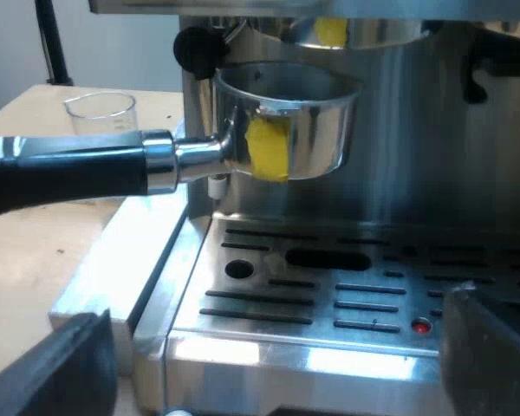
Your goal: Put the handle in the coffee machine
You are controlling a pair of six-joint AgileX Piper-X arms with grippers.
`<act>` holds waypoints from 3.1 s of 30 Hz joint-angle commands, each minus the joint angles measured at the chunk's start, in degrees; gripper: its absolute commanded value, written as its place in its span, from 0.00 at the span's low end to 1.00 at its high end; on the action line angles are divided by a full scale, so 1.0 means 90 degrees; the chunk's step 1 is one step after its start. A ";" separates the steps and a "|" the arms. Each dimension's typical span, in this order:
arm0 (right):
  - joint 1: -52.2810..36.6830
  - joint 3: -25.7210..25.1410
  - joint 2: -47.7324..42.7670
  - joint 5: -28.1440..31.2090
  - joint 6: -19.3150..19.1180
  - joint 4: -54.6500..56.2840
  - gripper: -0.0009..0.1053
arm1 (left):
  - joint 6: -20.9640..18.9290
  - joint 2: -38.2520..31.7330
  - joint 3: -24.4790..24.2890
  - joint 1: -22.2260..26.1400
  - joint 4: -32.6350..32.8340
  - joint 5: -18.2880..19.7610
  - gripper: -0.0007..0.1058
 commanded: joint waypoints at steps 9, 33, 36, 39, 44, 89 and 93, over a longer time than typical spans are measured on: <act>-0.0640 -0.0040 0.0067 -0.1004 -0.0765 -0.0928 0.73 | 0.0031 0.0408 -0.0058 -0.0028 -0.0392 0.0489 0.01; -0.0851 -0.0040 0.0445 -0.0893 -0.1503 -0.2357 0.73 | -0.0641 0.0664 -0.0058 -0.0543 -0.1287 0.0501 0.01; -0.0851 -0.0040 0.0445 -0.0893 -0.1503 -0.2357 0.73 | -0.0641 0.0664 -0.0058 -0.0543 -0.1460 0.0489 0.01; -0.0851 -0.0040 0.0445 -0.0893 -0.1503 -0.2357 0.73 | -0.0641 0.0664 -0.0058 -0.0543 -0.1540 0.0489 0.01; -0.0851 -0.0040 0.0445 -0.0893 -0.1503 -0.2357 0.73 | -0.0721 0.0664 -0.0058 -0.0543 -0.1660 0.0489 0.01; -0.0851 -0.0040 0.0445 -0.0893 -0.1503 -0.2357 0.73 | -0.1634 0.0903 -0.0480 -0.1087 -0.1970 0.0121 0.01; -0.0851 -0.0040 0.0445 -0.0893 -0.1503 -0.2357 0.73 | -0.1634 0.0903 -0.0479 -0.1087 -0.1937 0.0123 0.01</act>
